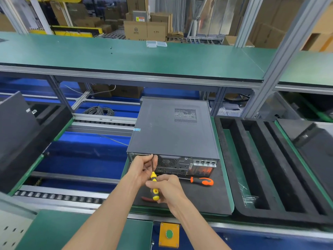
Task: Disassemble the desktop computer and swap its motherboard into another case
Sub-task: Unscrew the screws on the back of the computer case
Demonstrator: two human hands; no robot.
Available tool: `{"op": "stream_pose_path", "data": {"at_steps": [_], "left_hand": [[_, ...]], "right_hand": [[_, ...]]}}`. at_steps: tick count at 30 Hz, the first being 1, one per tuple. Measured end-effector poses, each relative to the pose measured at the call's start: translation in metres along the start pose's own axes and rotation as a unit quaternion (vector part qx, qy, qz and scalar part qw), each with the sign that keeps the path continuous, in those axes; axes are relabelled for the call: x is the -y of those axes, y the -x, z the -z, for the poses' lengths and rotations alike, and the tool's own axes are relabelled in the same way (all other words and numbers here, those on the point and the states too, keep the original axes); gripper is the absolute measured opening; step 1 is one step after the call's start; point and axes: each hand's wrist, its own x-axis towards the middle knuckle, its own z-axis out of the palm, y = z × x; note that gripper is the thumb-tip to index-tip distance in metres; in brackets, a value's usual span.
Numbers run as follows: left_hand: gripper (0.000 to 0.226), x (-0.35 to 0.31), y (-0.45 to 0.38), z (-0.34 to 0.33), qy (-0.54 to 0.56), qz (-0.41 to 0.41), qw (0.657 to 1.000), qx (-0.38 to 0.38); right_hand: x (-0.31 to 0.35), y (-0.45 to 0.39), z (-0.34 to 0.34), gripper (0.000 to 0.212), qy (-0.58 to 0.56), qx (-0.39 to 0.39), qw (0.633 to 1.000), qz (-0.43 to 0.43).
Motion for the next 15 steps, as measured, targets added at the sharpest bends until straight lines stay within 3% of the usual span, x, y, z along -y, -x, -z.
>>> {"op": "stream_pose_path", "data": {"at_steps": [5,9,15], "left_hand": [[0.009,0.013,0.000,0.002,0.020,-0.040,0.999,-0.015],[0.018,0.019,0.000,0.004,0.014,-0.059,0.997,-0.038],[0.046,0.025,-0.004,0.006,-0.027,-0.026,0.997,0.068]], "right_hand": [[-0.003,0.003,0.015,0.014,0.046,0.045,0.998,0.010],[-0.003,0.002,0.021,0.013,0.021,0.056,0.997,0.040],[0.001,-0.009,0.028,0.025,-0.025,-0.063,0.996,0.051]]}}
